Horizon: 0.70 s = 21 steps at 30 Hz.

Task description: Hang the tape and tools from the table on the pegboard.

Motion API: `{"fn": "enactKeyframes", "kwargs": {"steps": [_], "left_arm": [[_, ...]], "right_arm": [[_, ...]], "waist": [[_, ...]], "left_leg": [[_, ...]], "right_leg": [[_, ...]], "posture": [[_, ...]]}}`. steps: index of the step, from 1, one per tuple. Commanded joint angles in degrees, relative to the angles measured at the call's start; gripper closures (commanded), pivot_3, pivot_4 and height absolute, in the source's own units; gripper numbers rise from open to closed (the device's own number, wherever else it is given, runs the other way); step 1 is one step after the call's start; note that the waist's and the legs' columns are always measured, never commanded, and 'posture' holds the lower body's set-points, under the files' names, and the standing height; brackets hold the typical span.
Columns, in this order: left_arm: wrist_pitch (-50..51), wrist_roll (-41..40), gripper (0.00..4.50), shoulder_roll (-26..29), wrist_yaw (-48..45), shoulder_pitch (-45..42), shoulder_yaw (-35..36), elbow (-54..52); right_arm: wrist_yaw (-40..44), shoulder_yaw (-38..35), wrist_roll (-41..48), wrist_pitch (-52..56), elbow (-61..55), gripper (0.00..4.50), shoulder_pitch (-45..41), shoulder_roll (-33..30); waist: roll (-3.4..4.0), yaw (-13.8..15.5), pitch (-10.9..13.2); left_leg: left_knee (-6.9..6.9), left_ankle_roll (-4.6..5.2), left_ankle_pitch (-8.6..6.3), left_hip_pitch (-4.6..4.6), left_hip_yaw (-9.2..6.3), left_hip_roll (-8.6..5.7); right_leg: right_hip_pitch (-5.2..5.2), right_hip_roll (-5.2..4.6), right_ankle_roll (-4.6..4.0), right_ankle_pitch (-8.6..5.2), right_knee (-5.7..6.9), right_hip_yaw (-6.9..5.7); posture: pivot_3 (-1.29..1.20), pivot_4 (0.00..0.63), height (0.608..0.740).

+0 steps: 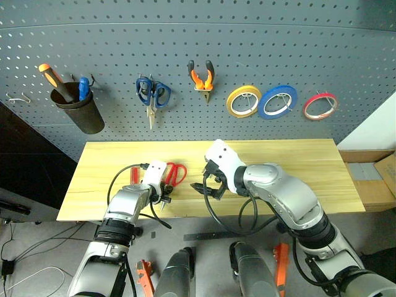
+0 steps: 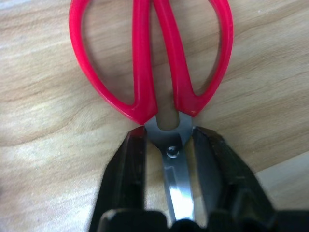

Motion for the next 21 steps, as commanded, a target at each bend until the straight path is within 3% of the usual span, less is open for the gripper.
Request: {"fn": "enactKeyframes", "kwargs": {"steps": [1,7,14,21], "left_arm": [[-3.34,0.23,3.51,-0.39,-1.32,1.68,-0.44,-0.15],[-6.17,-2.51,3.51,-1.04,-2.29,4.60,3.28,-4.91],[-9.65,-10.23,3.51,-2.43,-3.98,14.68,11.33,-23.20],[-19.43,-8.77,3.51,-2.60,0.28,23.28,15.22,-40.69]], "right_arm": [[-0.23,-0.73,0.83,-0.48,-2.65,0.00,0.05,-0.04],[-0.26,-1.20,0.53,-0.93,-4.10,0.00,0.76,-1.40],[-1.29,-1.05,-3.44,-14.04,-9.28,0.00,3.81,-5.27],[2.98,-4.19,0.97,-20.54,-15.51,0.00,5.53,-5.86]], "waist": [[0.00,-0.01,0.00],[0.00,-0.03,0.00],[-0.01,-0.04,0.00],[0.00,0.03,0.00]], "left_leg": [[0.00,0.00,0.00,0.00,0.00,0.00],[-0.02,0.00,0.00,-0.01,0.00,0.03],[-0.12,-0.02,-0.02,-0.13,0.02,0.10],[-0.21,-0.03,-0.03,-0.17,0.08,0.42]], "right_leg": [[0.00,0.00,0.00,0.00,0.00,0.00],[0.00,-0.02,0.00,0.00,-0.05,0.01],[-0.10,-0.12,-0.02,0.01,-0.20,0.00],[0.01,0.08,0.02,0.00,-0.70,-0.05]], "posture": [[-0.14,0.246,0.740],[-0.14,0.245,0.740],[-0.14,0.240,0.740],[-0.12,0.234,0.740]]}}
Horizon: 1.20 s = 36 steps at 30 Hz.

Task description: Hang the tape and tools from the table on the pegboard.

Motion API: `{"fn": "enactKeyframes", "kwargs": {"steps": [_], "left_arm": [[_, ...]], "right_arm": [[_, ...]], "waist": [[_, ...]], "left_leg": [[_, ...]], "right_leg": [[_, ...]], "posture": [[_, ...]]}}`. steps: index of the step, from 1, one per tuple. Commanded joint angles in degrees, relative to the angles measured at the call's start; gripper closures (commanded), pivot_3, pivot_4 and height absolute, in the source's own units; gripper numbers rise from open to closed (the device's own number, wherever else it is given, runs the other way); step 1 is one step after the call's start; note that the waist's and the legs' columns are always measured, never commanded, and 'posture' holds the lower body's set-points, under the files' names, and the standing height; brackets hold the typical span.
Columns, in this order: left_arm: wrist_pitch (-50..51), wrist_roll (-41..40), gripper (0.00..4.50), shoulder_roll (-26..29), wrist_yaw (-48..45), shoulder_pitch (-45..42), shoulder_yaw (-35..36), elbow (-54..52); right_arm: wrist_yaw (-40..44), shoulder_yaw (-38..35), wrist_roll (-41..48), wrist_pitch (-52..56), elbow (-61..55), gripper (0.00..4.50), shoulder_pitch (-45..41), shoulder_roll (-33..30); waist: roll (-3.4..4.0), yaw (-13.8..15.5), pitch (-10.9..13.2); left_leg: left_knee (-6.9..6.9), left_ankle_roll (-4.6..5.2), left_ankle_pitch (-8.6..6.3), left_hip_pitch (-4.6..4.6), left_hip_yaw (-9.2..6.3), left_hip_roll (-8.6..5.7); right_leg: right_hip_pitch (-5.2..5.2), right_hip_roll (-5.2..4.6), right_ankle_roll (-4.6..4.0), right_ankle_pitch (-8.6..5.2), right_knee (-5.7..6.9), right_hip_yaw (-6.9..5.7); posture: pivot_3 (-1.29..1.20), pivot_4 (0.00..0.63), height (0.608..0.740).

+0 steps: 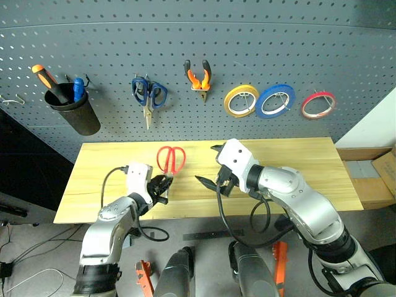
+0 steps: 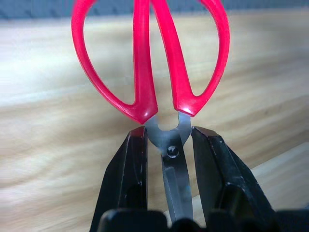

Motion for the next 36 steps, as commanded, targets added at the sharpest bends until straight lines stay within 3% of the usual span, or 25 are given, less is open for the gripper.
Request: {"fn": "enactKeyframes", "kwargs": {"steps": [1,5,11,20,31,36], "left_arm": [[-5.66,1.13,3.51,0.33,2.38,1.71,1.90,-9.52],[-8.71,0.54,3.51,-0.15,3.98,3.20,3.09,-16.55],[-12.59,3.55,3.51,1.43,6.10,0.23,3.06,-18.56],[-12.52,3.91,3.51,3.06,6.65,-11.63,1.75,-6.36],[-14.93,7.49,3.51,1.95,7.54,-17.71,-2.69,5.91],[-16.23,7.92,1.94,1.83,7.32,-16.96,-2.99,5.63]], "right_arm": [[1.87,-4.88,4.81,-3.35,-4.72,0.00,-0.32,1.91],[2.10,-8.63,7.49,-3.86,-3.98,0.00,-2.03,2.93],[3.13,-9.03,6.91,-6.45,-0.80,0.00,-3.24,1.57],[1.60,-9.19,5.35,-8.98,4.08,0.00,-6.09,2.43],[1.14,-8.58,4.57,-9.15,5.05,0.00,-7.16,2.96],[1.15,-8.55,4.77,-8.20,4.18,0.00,-6.38,2.62]], "waist": [[0.00,0.06,0.00],[-0.01,0.19,-0.01],[-0.02,0.52,-0.02],[-0.03,0.93,-0.02],[-0.03,1.21,-0.02],[-0.03,1.18,-0.02]], "left_leg": [[0.00,0.00,0.00,0.01,0.01,0.01],[0.02,0.01,0.00,0.02,0.07,0.01],[0.00,0.01,0.00,0.03,0.16,0.06],[0.02,0.00,0.00,0.03,0.28,0.11],[0.02,-0.05,-0.03,0.01,0.26,0.15],[0.02,-0.06,-0.04,0.01,0.23,0.16]], "right_leg": [[0.04,0.02,0.07,-0.02,-0.04,0.00],[0.10,0.03,0.08,0.03,-0.12,0.03],[0.10,0.32,-0.10,0.13,-0.12,0.00],[0.08,0.47,-0.12,0.16,-0.10,0.03],[0.06,0.50,-0.15,0.18,-0.11,0.04],[0.04,0.50,-0.16,0.18,-0.11,0.04]], "posture": [[-0.12,0.232,0.740],[-0.10,0.226,0.740],[-0.09,0.222,0.740],[-0.09,0.222,0.740],[-0.12,0.228,0.740],[-0.12,0.232,0.740]]}}
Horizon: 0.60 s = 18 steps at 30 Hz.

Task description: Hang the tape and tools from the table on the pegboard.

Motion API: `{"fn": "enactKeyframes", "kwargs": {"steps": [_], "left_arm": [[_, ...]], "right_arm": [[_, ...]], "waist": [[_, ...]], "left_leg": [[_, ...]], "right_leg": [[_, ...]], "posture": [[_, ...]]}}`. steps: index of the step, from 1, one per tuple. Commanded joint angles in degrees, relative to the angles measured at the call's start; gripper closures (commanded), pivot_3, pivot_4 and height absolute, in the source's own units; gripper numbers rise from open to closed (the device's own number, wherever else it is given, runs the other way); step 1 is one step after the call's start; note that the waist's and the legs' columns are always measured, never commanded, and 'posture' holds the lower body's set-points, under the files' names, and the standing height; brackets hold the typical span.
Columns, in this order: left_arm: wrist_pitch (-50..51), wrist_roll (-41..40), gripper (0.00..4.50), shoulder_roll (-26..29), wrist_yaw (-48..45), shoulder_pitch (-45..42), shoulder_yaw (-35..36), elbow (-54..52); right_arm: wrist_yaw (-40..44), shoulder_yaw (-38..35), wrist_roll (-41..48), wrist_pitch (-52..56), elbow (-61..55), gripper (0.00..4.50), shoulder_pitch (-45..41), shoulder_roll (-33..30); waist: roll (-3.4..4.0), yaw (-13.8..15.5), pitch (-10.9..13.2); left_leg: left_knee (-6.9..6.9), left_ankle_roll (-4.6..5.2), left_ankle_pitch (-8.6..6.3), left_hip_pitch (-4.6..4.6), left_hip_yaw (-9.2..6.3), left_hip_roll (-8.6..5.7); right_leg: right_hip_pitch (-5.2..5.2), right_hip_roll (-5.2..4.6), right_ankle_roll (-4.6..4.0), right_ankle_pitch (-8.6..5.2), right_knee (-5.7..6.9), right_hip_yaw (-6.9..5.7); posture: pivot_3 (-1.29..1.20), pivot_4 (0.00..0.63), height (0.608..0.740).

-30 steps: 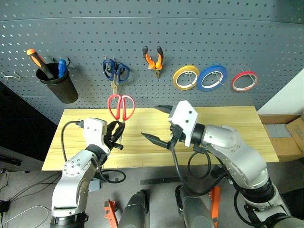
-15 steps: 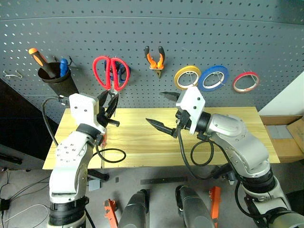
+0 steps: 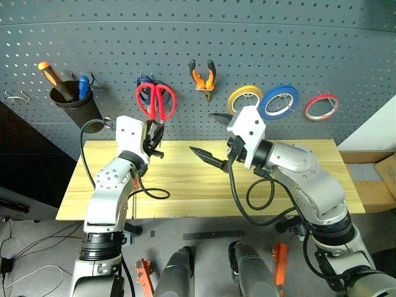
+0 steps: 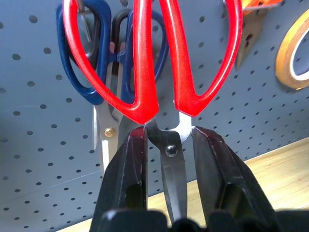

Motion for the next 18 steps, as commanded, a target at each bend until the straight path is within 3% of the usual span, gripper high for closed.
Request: {"fn": "enactKeyframes", "kwargs": {"steps": [1,6,13,15,18], "left_arm": [[-1.76,0.51,1.63,0.06,-0.49,1.02,-0.61,-2.39],[2.37,0.12,0.05,0.00,0.10,5.95,-1.15,-4.78],[22.91,-2.28,0.05,3.35,0.83,12.01,2.94,-2.04],[29.06,-3.57,0.05,3.75,2.45,10.80,6.44,1.02],[35.42,-4.97,0.05,4.46,3.30,7.69,9.90,6.25]], "right_arm": [[0.06,-0.30,0.50,0.30,-2.73,0.00,0.22,-0.15],[-0.52,0.31,1.17,3.81,-3.63,0.00,1.98,-0.10],[-6.27,3.99,4.09,23.23,-6.91,0.00,4.98,3.91],[-9.81,4.21,4.31,32.19,-6.42,0.00,4.20,7.32],[-11.51,3.96,5.46,37.35,-4.11,0.00,2.38,11.68]], "waist": [[0.00,-0.01,0.00],[0.00,-0.07,0.00],[0.02,-0.33,0.01],[0.01,-0.36,0.01],[0.02,-0.35,0.01]], "left_leg": [[0.00,0.00,0.00,0.00,-0.01,0.00],[0.00,0.00,-0.01,0.01,-0.07,0.01],[-0.01,0.00,-0.01,0.02,-0.10,0.09],[0.00,0.00,-0.01,0.03,-0.14,0.10],[0.02,-0.01,0.00,0.04,-0.18,0.11]], "right_leg": [[0.00,0.00,0.00,0.00,0.00,0.01],[-0.01,0.00,0.00,0.00,0.00,0.04],[-0.05,0.07,0.00,-0.01,0.09,0.05],[-0.06,0.09,0.00,-0.01,0.10,0.04],[-0.05,0.12,0.03,-0.04,0.12,0.01]], "posture": [[-0.12,0.232,0.740],[-0.12,0.234,0.740],[-0.10,0.260,0.740],[-0.10,0.268,0.740],[-0.09,0.273,0.740]]}}
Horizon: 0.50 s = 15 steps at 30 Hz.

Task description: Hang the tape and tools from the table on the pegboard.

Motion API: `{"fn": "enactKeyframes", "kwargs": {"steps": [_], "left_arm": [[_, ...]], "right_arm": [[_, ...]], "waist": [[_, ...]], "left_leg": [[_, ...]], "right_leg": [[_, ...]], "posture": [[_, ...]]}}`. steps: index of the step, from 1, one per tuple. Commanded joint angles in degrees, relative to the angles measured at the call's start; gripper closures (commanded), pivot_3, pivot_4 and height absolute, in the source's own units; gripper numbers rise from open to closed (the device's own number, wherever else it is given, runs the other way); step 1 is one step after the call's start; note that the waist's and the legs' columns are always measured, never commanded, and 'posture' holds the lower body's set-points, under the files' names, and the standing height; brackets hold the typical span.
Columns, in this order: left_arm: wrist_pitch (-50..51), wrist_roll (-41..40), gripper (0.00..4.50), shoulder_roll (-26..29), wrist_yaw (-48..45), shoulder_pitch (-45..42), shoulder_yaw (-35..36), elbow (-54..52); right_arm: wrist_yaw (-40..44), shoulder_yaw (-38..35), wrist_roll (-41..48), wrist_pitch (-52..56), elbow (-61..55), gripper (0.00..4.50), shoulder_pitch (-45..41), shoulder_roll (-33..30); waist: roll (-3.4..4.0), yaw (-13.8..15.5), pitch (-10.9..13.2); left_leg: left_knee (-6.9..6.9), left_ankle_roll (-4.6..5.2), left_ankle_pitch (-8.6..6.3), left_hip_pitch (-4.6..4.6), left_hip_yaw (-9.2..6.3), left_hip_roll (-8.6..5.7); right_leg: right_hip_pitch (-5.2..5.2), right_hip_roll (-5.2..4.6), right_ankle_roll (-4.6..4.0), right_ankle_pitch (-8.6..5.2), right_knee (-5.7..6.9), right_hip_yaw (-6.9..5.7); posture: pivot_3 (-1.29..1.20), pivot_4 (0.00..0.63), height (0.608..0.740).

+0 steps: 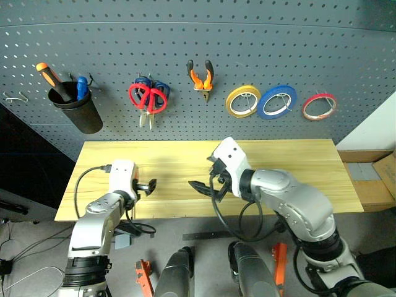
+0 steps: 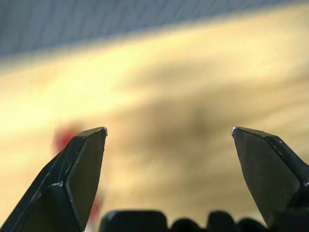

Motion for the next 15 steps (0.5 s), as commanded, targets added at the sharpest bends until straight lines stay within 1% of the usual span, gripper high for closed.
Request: {"fn": "enactKeyframes", "kwargs": {"steps": [1,5,9,12,15], "left_arm": [[6.96,-2.07,0.05,1.74,0.44,-4.36,4.15,5.74],[8.67,-2.29,0.05,2.06,0.18,-8.74,4.43,13.03],[6.76,-1.62,0.05,1.46,-0.08,-12.57,3.00,20.84],[4.77,-1.49,0.05,0.37,1.39,-15.32,3.93,26.72],[3.49,-1.84,0.05,-0.08,2.38,-16.84,4.97,29.91]], "right_arm": [[-2.51,0.17,1.04,5.14,1.54,0.00,-3.53,4.20],[-3.81,1.46,0.00,5.15,5.02,0.00,-6.20,5.72],[-4.15,2.15,0.02,4.71,6.55,0.00,-7.88,6.22],[-4.04,2.90,0.39,4.73,6.62,0.00,-8.83,6.24],[-4.00,3.27,0.58,4.92,6.34,0.00,-9.21,6.07]], "waist": [[0.00,-0.01,0.00],[0.01,0.23,0.01],[-0.02,0.29,0.04],[-0.01,0.26,0.06],[0.00,0.13,0.06]], "left_leg": [[0.01,0.00,0.00,0.01,-0.02,0.00],[0.02,-0.01,0.00,0.04,-0.01,0.01],[-0.03,-0.05,-0.03,0.03,0.00,-0.01],[-0.07,-0.08,-0.06,0.02,0.01,0.03],[-0.07,-0.09,-0.06,0.03,0.00,0.05]], "right_leg": [[0.01,0.01,0.01,0.00,0.02,-0.02],[0.05,0.05,0.03,-0.01,-0.06,-0.05],[0.02,0.02,-0.13,0.08,-0.06,-0.02],[-0.05,0.02,-0.13,0.09,-0.06,-0.01],[-0.05,0.01,-0.13,0.08,-0.06,-0.01]], "posture": [[-0.09,0.278,0.740],[-0.08,0.287,0.740],[-0.09,0.299,0.740],[-0.11,0.303,0.740],[-0.12,0.306,0.740]]}}
